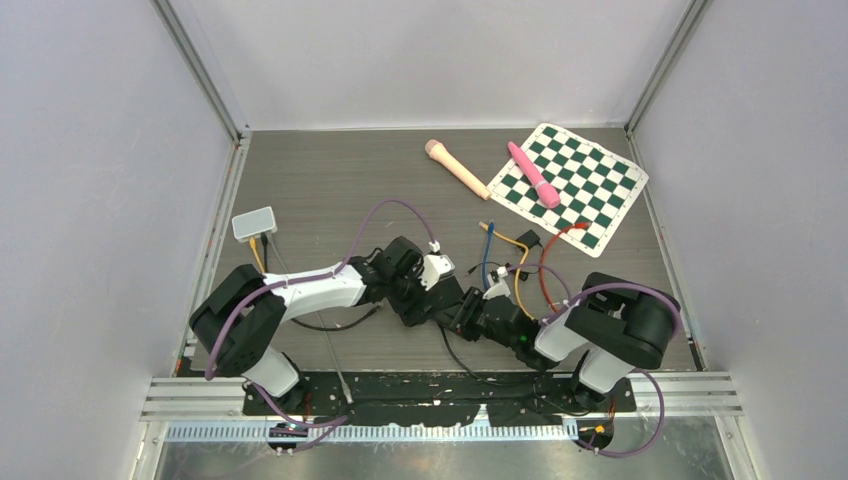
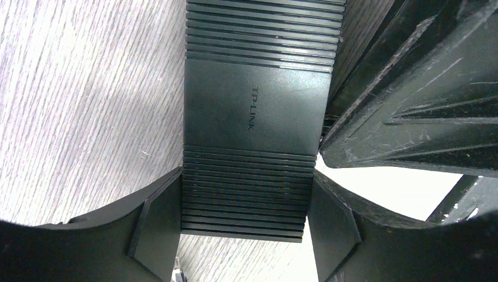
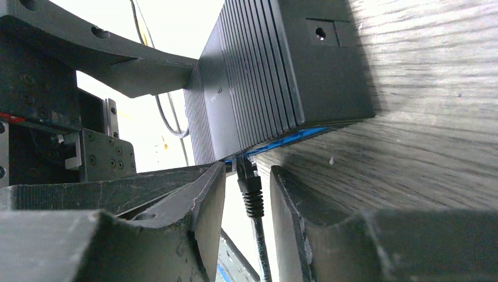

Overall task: Pull the plug from the switch port
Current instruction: Pull the connector from the switch port.

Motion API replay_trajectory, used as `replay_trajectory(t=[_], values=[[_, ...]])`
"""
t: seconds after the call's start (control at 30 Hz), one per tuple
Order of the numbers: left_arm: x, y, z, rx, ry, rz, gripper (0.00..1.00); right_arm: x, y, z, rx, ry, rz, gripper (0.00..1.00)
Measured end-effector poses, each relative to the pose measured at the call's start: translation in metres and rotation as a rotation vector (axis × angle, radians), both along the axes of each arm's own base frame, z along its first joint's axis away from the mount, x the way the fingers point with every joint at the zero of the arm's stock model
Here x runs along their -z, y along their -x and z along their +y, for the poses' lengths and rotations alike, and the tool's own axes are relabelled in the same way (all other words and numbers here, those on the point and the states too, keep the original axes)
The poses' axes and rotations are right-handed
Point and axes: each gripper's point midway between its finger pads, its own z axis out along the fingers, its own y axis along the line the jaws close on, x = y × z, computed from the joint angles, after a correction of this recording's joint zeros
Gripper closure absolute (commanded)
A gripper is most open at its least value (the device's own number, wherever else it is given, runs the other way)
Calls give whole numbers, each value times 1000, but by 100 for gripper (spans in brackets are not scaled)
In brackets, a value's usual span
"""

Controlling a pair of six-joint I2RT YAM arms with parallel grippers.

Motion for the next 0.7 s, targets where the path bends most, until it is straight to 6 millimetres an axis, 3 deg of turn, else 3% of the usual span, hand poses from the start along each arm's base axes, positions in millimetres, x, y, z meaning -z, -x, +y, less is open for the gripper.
replay_trajectory(t=[0.27,0.57,0.7], values=[[0,0,0,1,2,3,55,-1,-4,-1,7,-5,-1,56],[0,1,0,2,4,4,56,0,-8,-6,0,53,-9,71],[0,0,0,2,3,3,55,-2,-9,-3,-8,55,-17,66]])
